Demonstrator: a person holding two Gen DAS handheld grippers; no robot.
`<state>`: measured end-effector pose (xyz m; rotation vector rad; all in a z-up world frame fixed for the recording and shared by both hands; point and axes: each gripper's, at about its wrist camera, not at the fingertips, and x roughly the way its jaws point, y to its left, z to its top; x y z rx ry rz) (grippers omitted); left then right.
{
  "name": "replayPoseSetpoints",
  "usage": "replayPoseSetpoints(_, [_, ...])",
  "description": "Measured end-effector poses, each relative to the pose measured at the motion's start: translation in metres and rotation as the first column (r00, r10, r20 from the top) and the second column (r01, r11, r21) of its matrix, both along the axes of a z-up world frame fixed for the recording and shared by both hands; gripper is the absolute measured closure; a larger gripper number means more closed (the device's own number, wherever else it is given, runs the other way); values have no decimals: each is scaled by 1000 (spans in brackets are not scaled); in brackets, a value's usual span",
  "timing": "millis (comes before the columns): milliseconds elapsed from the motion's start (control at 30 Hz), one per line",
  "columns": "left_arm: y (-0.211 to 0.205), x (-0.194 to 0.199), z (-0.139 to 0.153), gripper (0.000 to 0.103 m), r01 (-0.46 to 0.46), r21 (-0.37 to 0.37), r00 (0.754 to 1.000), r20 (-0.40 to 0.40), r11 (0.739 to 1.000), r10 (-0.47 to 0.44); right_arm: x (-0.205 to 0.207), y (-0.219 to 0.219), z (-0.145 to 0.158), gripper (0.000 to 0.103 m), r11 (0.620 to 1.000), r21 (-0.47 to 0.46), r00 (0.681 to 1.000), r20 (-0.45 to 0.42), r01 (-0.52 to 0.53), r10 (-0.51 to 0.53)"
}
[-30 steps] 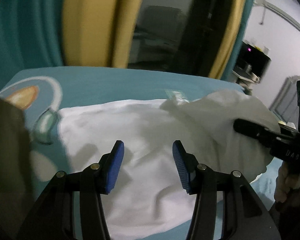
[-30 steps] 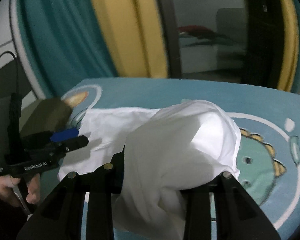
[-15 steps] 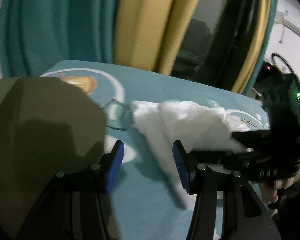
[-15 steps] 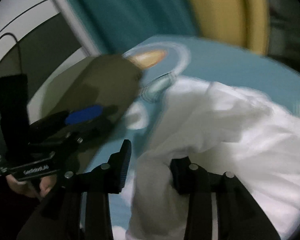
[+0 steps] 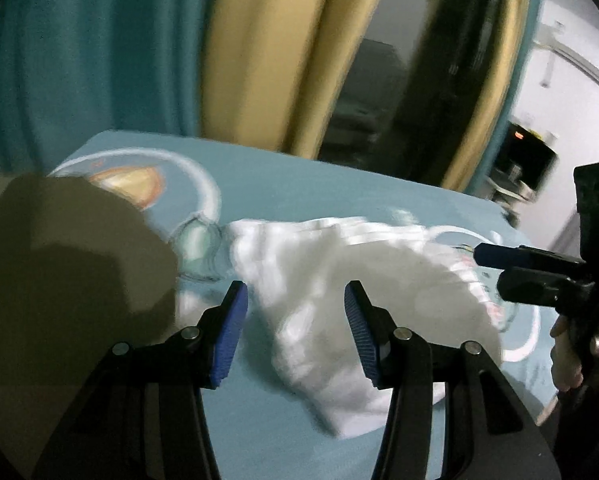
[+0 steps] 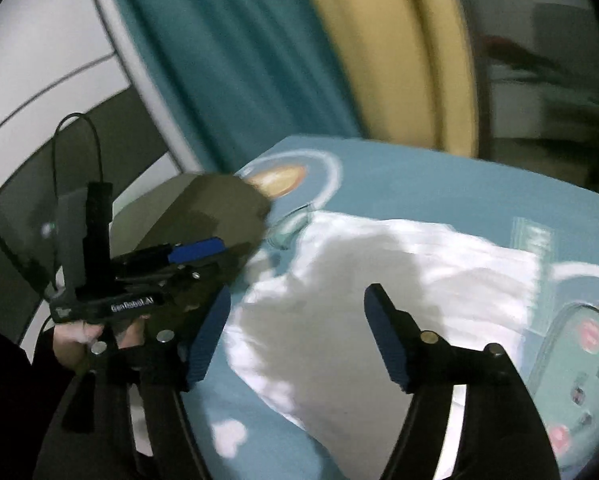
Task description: Fold large clothes
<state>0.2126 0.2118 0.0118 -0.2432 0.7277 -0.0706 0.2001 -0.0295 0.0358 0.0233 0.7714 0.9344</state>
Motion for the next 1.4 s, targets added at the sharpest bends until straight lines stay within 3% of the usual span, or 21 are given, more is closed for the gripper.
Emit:
replayPoseSetpoints(67, [-18, 12, -1, 50, 73, -5, 997, -5, 997, -74, 2, -28, -6, 31, 997, -12, 997, -2, 77, -77])
replayPoseSetpoints(133, [-34, 28, -12, 48, 149, -12, 987, -54, 989, -149, 8, -55, -20, 31, 984, -42, 984, -33, 174, -175])
replayPoseSetpoints(200, [-50, 48, -33, 48, 193, 30, 973, -139, 981, -187, 17, -78, -38, 31, 959, -90, 959, -74, 268, -275])
replayPoseSetpoints(333, [-62, 63, -59, 49, 244, 76, 956, -184, 967, -227, 28, -105, -64, 31, 941, -76, 928, -162, 328, -337])
replayPoseSetpoints(400, [-62, 71, -71, 96, 279, 60, 939, -226, 958, -260, 33, -108, -71, 31, 946, -53, 925, -198, 319, -323])
replayPoseSetpoints(500, [-57, 70, -74, 102, 246, 88, 949, -223, 965, -221, 45, -99, -78, 31, 954, -50, 929, -216, 295, -299])
replayPoseSetpoints(600, [-38, 58, -55, 102, 150, 125, 978, -167, 981, -128, 53, -92, -80, 31, 965, -42, 940, -219, 260, -263])
replayPoseSetpoints(733, [-12, 49, -53, 102, 62, 135, 981, -189, 989, -36, 61, -58, -97, 31, 982, -72, 958, -215, 177, -189])
replayPoseSetpoints(967, [11, 31, -60, 97, -33, 21, 974, -223, 999, 37, 57, -36, -104, 32, 984, -36, 956, -234, 173, -177])
replayPoseSetpoints(1033, [10, 29, -57, 92, -45, 9, 978, -206, 999, 46, 59, -34, -110, 65, 988, 10, 955, -259, 154, -146])
replayPoseSetpoints(1100, [12, 26, -53, 67, -58, -11, 981, -185, 998, 54, 57, -38, -113, 76, 991, 27, 955, -273, 130, -118])
replayPoseSetpoints(1200, [7, 21, -47, 61, -46, -34, 986, -160, 998, 40, 41, -39, -97, 78, 994, -66, 981, -168, 86, -96])
replayPoseSetpoints(1400, [-15, 7, -38, 55, -9, -64, 993, -121, 998, 1, 16, -67, -82, 79, 982, -148, 988, -86, 118, -132])
